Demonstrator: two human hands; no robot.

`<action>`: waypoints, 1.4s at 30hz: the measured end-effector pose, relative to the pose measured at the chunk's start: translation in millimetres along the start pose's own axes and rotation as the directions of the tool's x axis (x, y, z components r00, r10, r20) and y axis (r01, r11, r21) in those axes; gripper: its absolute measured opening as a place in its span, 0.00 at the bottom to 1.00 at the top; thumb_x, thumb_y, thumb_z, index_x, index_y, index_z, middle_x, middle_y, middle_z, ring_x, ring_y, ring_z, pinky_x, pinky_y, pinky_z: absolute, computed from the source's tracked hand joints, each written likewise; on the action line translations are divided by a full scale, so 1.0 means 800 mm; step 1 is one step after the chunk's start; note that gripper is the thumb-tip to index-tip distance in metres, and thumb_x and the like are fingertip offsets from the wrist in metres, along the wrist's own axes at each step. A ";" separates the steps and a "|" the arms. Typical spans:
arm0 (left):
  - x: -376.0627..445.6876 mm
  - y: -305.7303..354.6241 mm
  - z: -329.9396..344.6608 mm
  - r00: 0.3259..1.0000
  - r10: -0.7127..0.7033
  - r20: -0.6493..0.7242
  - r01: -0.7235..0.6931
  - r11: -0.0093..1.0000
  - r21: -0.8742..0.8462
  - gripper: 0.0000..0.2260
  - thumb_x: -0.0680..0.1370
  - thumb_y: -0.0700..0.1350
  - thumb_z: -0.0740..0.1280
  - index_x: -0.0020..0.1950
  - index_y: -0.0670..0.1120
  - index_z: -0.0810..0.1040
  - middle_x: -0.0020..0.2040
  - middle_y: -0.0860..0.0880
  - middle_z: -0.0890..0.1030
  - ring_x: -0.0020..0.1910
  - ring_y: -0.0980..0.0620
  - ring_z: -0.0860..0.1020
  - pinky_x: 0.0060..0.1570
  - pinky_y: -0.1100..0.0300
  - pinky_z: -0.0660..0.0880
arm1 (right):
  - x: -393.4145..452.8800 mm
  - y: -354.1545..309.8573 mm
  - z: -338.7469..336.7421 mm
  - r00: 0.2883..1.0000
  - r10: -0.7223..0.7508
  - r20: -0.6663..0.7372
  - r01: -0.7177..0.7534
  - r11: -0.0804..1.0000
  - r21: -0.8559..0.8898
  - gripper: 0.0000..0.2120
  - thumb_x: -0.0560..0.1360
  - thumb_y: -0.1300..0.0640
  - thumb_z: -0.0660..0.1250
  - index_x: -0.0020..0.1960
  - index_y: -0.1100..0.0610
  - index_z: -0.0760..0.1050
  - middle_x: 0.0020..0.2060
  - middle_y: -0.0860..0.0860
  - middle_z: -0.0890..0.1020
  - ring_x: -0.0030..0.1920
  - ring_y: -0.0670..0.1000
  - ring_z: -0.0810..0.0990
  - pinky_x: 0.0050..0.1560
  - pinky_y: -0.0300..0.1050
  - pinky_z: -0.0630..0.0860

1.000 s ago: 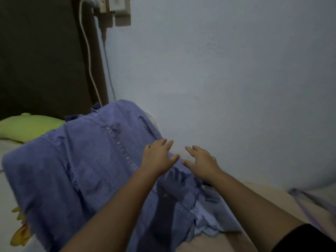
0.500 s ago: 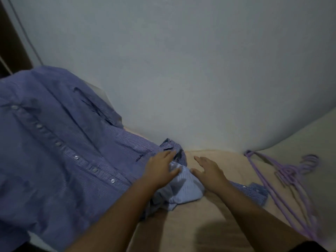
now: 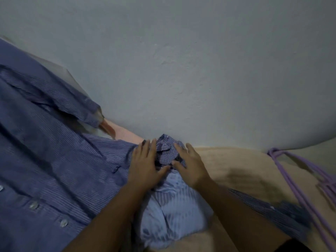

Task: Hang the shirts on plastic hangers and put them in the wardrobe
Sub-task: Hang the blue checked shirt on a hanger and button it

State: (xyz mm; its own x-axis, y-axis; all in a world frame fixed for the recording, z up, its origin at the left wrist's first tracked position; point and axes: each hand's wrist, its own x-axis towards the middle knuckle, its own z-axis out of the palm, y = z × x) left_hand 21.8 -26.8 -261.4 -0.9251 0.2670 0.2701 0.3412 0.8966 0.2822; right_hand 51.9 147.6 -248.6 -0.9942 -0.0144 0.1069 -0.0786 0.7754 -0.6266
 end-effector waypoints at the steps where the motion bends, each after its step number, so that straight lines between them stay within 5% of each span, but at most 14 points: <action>1: 0.002 -0.009 0.005 0.999 -0.037 0.019 0.037 0.999 0.008 0.47 0.68 0.74 0.49 0.79 0.46 0.48 0.78 0.45 0.57 0.76 0.44 0.57 0.73 0.47 0.52 | 0.009 -0.002 0.006 1.000 -0.018 0.013 0.019 0.995 -0.096 0.28 0.78 0.44 0.59 0.75 0.37 0.52 0.77 0.50 0.51 0.76 0.53 0.50 0.74 0.54 0.55; 3: 0.003 -0.023 0.013 0.996 -0.088 0.023 0.088 0.996 0.006 0.50 0.67 0.77 0.51 0.79 0.46 0.47 0.75 0.45 0.64 0.72 0.46 0.66 0.70 0.47 0.62 | 0.023 -0.003 0.017 0.996 -0.056 0.076 0.076 0.954 -0.289 0.26 0.79 0.42 0.56 0.74 0.35 0.50 0.77 0.44 0.52 0.76 0.49 0.48 0.72 0.54 0.53; 5: 0.000 -0.029 0.016 0.993 -0.116 0.030 0.116 0.993 0.001 0.52 0.66 0.78 0.53 0.79 0.46 0.46 0.63 0.47 0.77 0.61 0.48 0.75 0.62 0.49 0.69 | 0.029 0.001 0.026 0.993 -0.054 0.103 0.085 0.940 -0.332 0.20 0.79 0.44 0.56 0.71 0.38 0.61 0.72 0.41 0.64 0.75 0.47 0.54 0.69 0.51 0.54; 10: -0.009 -0.014 0.004 0.984 -0.099 0.146 0.086 0.992 0.095 0.51 0.63 0.78 0.47 0.79 0.51 0.47 0.61 0.51 0.78 0.64 0.49 0.70 0.67 0.50 0.59 | -0.003 0.030 0.023 0.998 0.020 0.057 -0.018 0.999 -0.027 0.12 0.79 0.56 0.61 0.59 0.55 0.79 0.56 0.52 0.81 0.57 0.53 0.78 0.59 0.42 0.68; 13: -0.017 0.008 -0.002 0.971 -0.057 0.231 0.036 0.995 0.098 0.50 0.61 0.78 0.43 0.79 0.53 0.49 0.64 0.51 0.76 0.68 0.49 0.67 0.71 0.50 0.52 | -0.027 0.032 0.012 0.996 0.061 0.072 -0.074 0.977 0.200 0.12 0.77 0.60 0.64 0.60 0.61 0.78 0.56 0.59 0.80 0.56 0.56 0.79 0.59 0.47 0.73; 20: -0.025 0.011 0.001 0.984 -0.082 0.159 0.102 0.988 -0.116 0.49 0.65 0.74 0.51 0.79 0.50 0.42 0.68 0.52 0.73 0.66 0.52 0.70 0.67 0.50 0.58 | -0.001 -0.011 0.002 0.993 0.049 0.108 -0.079 0.955 0.287 0.28 0.78 0.51 0.64 0.74 0.41 0.58 0.75 0.51 0.57 0.75 0.51 0.55 0.71 0.45 0.58; 22: -0.021 0.006 -0.002 0.988 -0.104 0.118 0.125 0.973 -0.193 0.47 0.66 0.71 0.53 0.79 0.51 0.41 0.74 0.52 0.66 0.69 0.52 0.68 0.65 0.48 0.60 | 0.015 -0.022 0.009 0.988 0.058 0.141 -0.094 0.960 0.262 0.29 0.78 0.50 0.63 0.74 0.39 0.55 0.77 0.51 0.51 0.76 0.52 0.50 0.72 0.47 0.56; 25: -0.012 -0.003 -0.008 0.989 -0.103 0.106 0.129 0.951 -0.283 0.42 0.68 0.68 0.53 0.76 0.57 0.37 0.78 0.53 0.55 0.71 0.50 0.66 0.66 0.43 0.65 | 0.031 -0.030 0.020 0.985 0.092 0.148 -0.128 0.958 0.257 0.27 0.79 0.59 0.63 0.74 0.45 0.61 0.75 0.53 0.60 0.72 0.54 0.63 0.65 0.39 0.64; 27: -0.008 -0.006 -0.012 0.993 -0.074 0.095 0.101 0.940 -0.326 0.40 0.71 0.63 0.57 0.77 0.56 0.40 0.77 0.54 0.58 0.71 0.50 0.66 0.64 0.44 0.68 | 0.032 -0.028 0.018 0.981 0.158 0.109 -0.187 0.910 0.370 0.25 0.77 0.66 0.63 0.72 0.50 0.66 0.69 0.51 0.71 0.63 0.56 0.75 0.54 0.39 0.72; 30: -0.003 -0.002 -0.020 0.996 -0.038 0.080 0.064 0.929 -0.365 0.39 0.73 0.59 0.61 0.78 0.54 0.44 0.74 0.56 0.66 0.71 0.52 0.66 0.66 0.46 0.67 | 0.021 -0.019 0.003 0.969 0.216 0.122 -0.247 0.804 0.540 0.25 0.76 0.70 0.63 0.70 0.54 0.69 0.68 0.49 0.72 0.59 0.54 0.77 0.51 0.42 0.76; 32: -0.002 0.009 -0.026 0.996 -0.004 0.089 0.038 0.924 -0.380 0.39 0.73 0.60 0.61 0.78 0.55 0.44 0.72 0.57 0.68 0.70 0.54 0.67 0.67 0.50 0.65 | 0.005 -0.010 -0.011 0.972 0.208 0.111 -0.233 0.777 0.584 0.26 0.75 0.70 0.64 0.70 0.54 0.69 0.69 0.48 0.70 0.60 0.46 0.75 0.55 0.35 0.75; 34: -0.001 0.029 -0.035 0.993 0.037 0.108 0.011 0.912 -0.411 0.38 0.74 0.60 0.62 0.78 0.56 0.46 0.71 0.57 0.69 0.69 0.54 0.68 0.67 0.53 0.65 | -0.016 -0.001 -0.031 0.977 0.193 0.089 -0.207 0.763 0.613 0.26 0.75 0.71 0.64 0.69 0.53 0.70 0.69 0.49 0.71 0.67 0.49 0.71 0.67 0.47 0.70; 37: 0.000 0.070 -0.051 0.979 0.115 0.167 -0.028 0.892 -0.452 0.38 0.74 0.61 0.64 0.78 0.56 0.46 0.74 0.55 0.67 0.72 0.52 0.66 0.70 0.46 0.63 | -0.052 0.004 -0.076 0.979 0.198 0.041 -0.176 0.737 0.653 0.27 0.75 0.73 0.62 0.66 0.47 0.70 0.64 0.47 0.75 0.66 0.51 0.73 0.66 0.54 0.71; 42: -0.005 0.161 -0.103 0.934 0.267 0.239 -0.088 0.817 -0.569 0.40 0.75 0.53 0.70 0.78 0.58 0.47 0.75 0.53 0.64 0.74 0.52 0.63 0.72 0.48 0.62 | -0.117 -0.013 -0.175 0.988 0.155 -0.006 -0.116 0.760 0.640 0.26 0.75 0.74 0.60 0.59 0.46 0.75 0.57 0.43 0.78 0.53 0.37 0.77 0.46 0.29 0.75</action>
State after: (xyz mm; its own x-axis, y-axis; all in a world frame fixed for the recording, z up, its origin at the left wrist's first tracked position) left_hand 82.9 58.7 -150.3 -0.8123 0.5732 0.1078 0.4556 0.5082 0.7308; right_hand 155.8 228.9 -144.0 -0.9939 0.1097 0.0127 0.0081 0.1866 -0.9824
